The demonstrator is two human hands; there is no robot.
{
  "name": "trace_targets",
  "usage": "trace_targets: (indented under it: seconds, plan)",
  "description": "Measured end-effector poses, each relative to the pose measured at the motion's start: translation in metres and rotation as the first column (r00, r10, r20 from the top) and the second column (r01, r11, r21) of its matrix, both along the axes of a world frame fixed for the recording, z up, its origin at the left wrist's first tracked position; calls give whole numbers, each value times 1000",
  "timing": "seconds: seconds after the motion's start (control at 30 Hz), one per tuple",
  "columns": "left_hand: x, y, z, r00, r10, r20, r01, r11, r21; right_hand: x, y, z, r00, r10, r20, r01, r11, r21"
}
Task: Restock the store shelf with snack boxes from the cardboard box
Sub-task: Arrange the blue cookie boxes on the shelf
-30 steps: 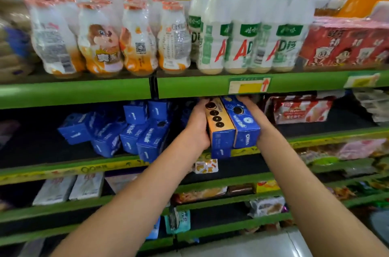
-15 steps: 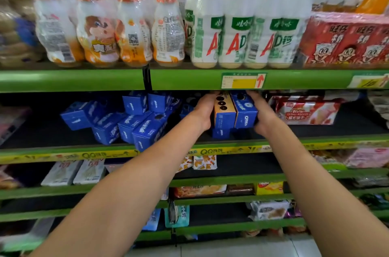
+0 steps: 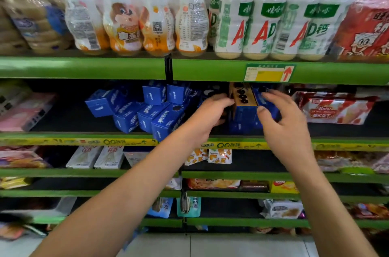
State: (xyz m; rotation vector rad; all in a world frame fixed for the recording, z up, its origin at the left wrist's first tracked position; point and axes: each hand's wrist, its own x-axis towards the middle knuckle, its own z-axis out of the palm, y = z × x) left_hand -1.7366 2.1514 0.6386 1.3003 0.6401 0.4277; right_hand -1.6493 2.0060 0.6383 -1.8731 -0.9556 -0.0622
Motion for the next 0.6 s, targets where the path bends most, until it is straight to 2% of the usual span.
trace_targets:
  seconds: [0.17, 0.33, 0.47, 0.6]
  plan:
    - [-57, 9, 19, 999, 45, 10, -46, 988, 147, -45, 35, 10, 979, 199, 48, -194, 977, -92]
    - [-116, 38, 22, 963, 269, 5, -261, 931, 257, -76, 77, 6, 934, 349, 73, -336, 930, -148]
    - [-166, 67, 13, 856, 515, 48, -485, 767, 421, -109, 109, -2, 879, 471, 71, -446, 867, -223]
    - [-200, 103, 1, 716, 694, 82, -614, 569, 547, -129, 132, -7, 862, 502, 74, -472, 847, -246]
